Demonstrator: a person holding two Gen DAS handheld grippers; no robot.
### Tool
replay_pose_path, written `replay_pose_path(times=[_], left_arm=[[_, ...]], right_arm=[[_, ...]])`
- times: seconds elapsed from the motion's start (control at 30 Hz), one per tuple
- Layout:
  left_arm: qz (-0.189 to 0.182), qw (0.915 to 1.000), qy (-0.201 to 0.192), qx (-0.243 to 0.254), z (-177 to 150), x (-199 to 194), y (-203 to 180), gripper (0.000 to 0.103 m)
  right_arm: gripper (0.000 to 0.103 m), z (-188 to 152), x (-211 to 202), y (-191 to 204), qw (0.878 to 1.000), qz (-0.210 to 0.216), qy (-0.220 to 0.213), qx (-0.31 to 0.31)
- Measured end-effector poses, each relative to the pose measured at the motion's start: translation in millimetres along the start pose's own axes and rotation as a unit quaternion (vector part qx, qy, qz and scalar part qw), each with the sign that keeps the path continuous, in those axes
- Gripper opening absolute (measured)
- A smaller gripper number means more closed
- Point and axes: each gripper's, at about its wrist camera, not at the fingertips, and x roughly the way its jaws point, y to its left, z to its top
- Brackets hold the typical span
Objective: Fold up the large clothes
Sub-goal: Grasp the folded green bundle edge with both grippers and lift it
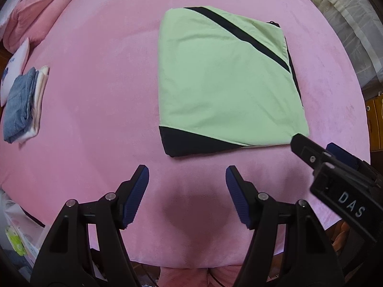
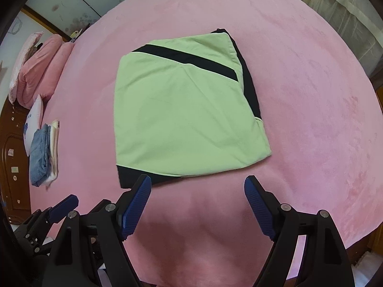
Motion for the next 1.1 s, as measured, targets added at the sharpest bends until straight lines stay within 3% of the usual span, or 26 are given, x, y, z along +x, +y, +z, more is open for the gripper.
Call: replay_pose_path(times=[0.3, 0.47, 0.67, 0.87, 0.97, 1.1], left_arm=[[-0.019, 0.9993, 0.016, -0.030, 22, 42, 17, 0.064], [-0.100, 0.9917, 0.045, -0.068, 52, 77, 45, 0.064], [-0.149, 0.9798, 0.048, -0.124, 88, 119, 88, 0.064], [-0.209, 0.9587, 0.045, -0.187, 102, 157, 114, 0.064], [-0.227, 0.9563, 0.026, -0.183, 109, 166, 117, 0.064], [-0.247, 0.9482, 0.020, -0.198, 124, 176, 122, 0.064]], right_arm=[[0.087, 35, 38, -34, 0.999, -0.004, 0.035, -0.010], [0.089, 66, 72, -81, 0.995, 0.090, 0.049, 0.012], [0.089, 110, 127, -118, 0.993, 0.108, 0.038, 0.002], [0.091, 140, 164, -144, 0.970, 0.230, 0.065, 0.047], [0.087, 150, 172, -148, 0.953, 0.285, 0.074, 0.069], [0.073, 167, 185, -138, 0.947, 0.299, 0.105, 0.060]])
